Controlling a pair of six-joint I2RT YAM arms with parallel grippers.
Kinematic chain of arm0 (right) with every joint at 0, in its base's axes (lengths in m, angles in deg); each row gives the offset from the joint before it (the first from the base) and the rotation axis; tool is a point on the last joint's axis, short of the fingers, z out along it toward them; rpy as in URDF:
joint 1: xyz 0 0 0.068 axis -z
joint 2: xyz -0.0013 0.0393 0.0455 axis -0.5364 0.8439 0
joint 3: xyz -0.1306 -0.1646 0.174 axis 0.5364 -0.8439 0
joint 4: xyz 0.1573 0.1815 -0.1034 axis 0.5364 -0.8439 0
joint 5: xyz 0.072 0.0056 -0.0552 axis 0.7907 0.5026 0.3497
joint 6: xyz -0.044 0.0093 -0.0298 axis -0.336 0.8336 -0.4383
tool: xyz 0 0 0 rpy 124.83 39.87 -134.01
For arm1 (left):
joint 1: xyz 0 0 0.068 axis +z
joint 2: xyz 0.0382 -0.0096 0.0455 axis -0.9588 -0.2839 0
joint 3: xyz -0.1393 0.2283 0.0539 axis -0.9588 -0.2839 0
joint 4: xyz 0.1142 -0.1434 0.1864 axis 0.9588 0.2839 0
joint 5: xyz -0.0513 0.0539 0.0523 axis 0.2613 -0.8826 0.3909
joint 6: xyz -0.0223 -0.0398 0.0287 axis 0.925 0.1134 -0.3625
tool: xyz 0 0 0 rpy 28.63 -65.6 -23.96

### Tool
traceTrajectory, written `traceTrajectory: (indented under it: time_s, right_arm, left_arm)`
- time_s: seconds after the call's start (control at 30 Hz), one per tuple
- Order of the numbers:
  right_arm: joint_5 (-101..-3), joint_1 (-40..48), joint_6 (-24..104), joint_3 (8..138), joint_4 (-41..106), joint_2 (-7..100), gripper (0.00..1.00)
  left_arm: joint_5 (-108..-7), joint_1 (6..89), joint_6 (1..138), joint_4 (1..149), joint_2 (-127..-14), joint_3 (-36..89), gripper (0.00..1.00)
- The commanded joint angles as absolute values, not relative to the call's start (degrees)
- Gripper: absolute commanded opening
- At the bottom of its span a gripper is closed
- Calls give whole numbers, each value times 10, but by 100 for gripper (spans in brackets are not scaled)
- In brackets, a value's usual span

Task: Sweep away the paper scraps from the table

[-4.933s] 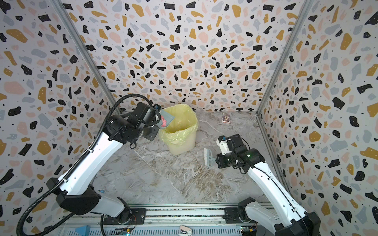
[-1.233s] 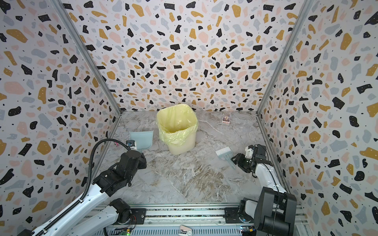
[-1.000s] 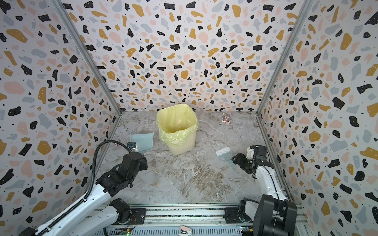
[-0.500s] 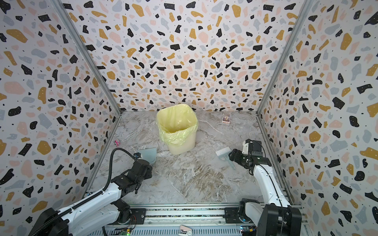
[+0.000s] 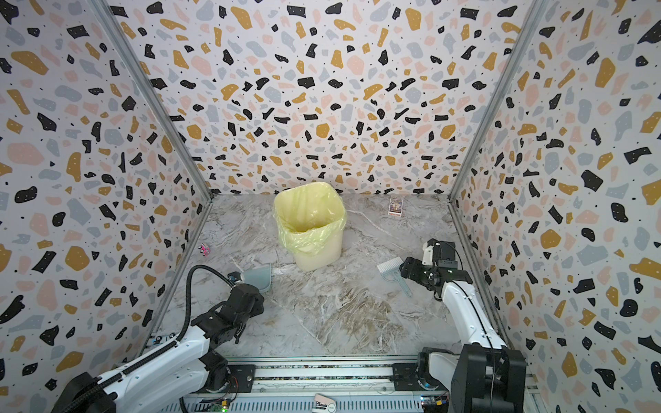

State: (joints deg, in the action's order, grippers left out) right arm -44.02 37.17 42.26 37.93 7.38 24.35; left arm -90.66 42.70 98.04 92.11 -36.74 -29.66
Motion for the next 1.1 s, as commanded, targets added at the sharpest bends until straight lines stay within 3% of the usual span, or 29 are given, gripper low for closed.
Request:
traceTrajectory:
  time_s: [0.0,0.33,0.6,0.87,1.07]
  right_arm:
    - [-454,369,401,412,94,253,84]
    - [-511,330,381,407,236,282,86]
    - [-649,267,299,309,451,304,96]
    - [-684,265,260,224,672,364,100]
    - [-707,255,217,168,822,393,99]
  left_arm:
    - [-936,431,983,945,-347,-266,61]
    - [-1043,432,797,895,-371,-169,76]
    - [-1064,495,648,675,-379,-223,92]
    - [-1010,579,605,466,-425,-304,92]
    - [-1017,587,588,348,-476,-351,91]
